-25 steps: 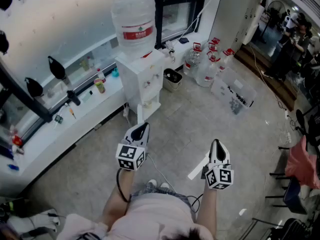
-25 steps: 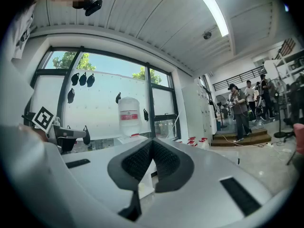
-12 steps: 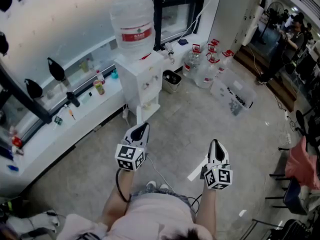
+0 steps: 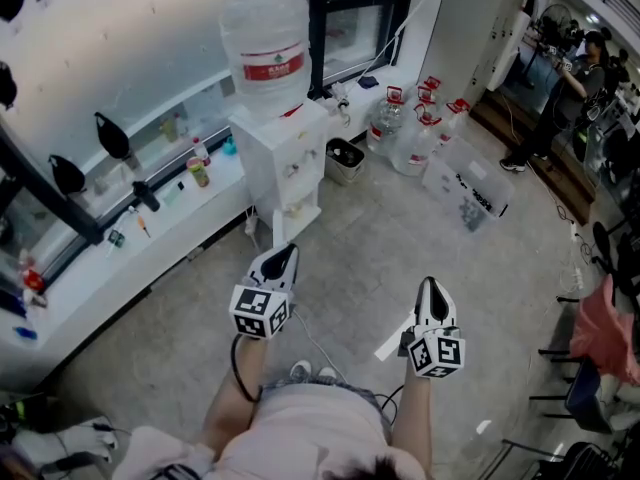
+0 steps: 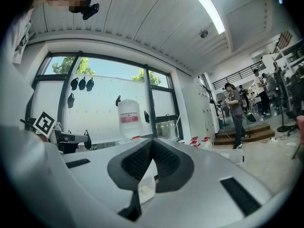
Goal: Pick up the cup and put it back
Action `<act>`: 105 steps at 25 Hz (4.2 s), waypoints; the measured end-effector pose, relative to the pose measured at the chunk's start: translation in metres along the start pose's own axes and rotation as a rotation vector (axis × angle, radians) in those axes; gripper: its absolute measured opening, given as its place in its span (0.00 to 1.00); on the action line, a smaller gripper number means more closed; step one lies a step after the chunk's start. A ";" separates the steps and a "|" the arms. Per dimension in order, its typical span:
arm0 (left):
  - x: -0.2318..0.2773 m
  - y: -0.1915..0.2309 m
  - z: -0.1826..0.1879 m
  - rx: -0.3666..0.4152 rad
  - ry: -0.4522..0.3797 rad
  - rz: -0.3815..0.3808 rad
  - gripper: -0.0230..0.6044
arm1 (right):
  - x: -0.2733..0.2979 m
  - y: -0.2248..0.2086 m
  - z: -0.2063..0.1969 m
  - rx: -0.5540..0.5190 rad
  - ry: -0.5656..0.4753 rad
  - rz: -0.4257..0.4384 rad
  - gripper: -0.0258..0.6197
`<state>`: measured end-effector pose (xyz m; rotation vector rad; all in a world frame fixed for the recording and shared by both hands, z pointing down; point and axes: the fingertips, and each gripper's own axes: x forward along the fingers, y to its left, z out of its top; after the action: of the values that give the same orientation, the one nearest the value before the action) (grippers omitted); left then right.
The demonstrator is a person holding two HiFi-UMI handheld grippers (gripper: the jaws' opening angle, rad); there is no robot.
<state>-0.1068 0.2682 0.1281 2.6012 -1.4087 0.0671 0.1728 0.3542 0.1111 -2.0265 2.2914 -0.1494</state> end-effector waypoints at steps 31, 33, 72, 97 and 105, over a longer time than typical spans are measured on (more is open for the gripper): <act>0.008 0.048 0.000 -0.058 -0.049 -0.057 0.66 | 0.040 0.025 -0.019 0.026 0.011 0.003 0.07; 0.008 0.053 -0.002 -0.050 -0.045 -0.063 0.66 | 0.044 0.030 -0.022 0.029 0.007 -0.002 0.07; 0.305 0.176 0.023 -0.155 -0.130 0.581 0.66 | 0.538 -0.071 -0.031 -0.001 0.156 0.679 0.07; 0.279 0.198 0.003 -0.155 -0.088 0.824 0.66 | 0.593 0.020 -0.084 -0.087 0.304 1.013 0.07; 0.294 0.211 -0.012 -0.136 -0.087 0.819 0.66 | 0.598 0.025 -0.108 -0.082 0.296 1.011 0.07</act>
<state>-0.1210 -0.0849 0.2057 1.7808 -2.3103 -0.0338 0.0618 -0.2344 0.2186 -0.6764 3.2059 -0.2877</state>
